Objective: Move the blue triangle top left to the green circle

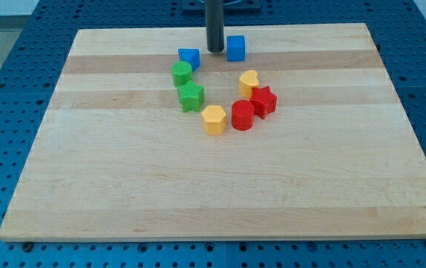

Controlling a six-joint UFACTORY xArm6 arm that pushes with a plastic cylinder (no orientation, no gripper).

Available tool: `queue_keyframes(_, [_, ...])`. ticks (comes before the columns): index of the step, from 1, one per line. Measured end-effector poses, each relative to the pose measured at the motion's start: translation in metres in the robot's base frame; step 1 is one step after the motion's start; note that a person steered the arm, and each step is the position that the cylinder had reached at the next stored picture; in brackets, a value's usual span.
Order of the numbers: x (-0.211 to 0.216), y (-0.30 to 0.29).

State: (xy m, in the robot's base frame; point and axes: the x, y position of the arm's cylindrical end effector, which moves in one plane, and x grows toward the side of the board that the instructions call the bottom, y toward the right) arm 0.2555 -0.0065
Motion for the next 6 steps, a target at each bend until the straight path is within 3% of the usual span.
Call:
queue_keyframes(2, [0.061,-0.019])
queue_keyframes(3, [0.059,-0.021])
queue_keyframes(5, [-0.007,-0.073])
queue_keyframes(6, [-0.007,-0.076])
